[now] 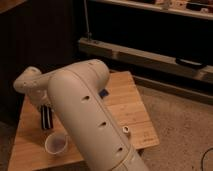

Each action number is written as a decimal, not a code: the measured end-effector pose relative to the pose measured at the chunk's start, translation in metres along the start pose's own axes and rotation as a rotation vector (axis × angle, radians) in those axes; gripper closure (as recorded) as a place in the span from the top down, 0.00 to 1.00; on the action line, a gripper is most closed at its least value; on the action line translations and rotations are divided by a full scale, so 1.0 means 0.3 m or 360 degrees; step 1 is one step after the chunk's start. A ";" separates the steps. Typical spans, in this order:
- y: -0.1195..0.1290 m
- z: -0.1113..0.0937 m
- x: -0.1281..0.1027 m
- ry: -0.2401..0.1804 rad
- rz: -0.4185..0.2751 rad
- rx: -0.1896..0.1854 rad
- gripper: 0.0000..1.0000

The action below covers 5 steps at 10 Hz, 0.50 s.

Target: Place the eraser in the ceramic cup

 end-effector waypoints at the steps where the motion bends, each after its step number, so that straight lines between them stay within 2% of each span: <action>1: 0.000 -0.102 -0.004 -0.0057 -0.0011 0.0014 0.00; 3: -0.035 -0.252 -0.005 -0.0185 -0.0013 0.0027 0.00; 5: -0.074 -0.414 0.021 -0.0376 -0.0023 -0.0015 0.00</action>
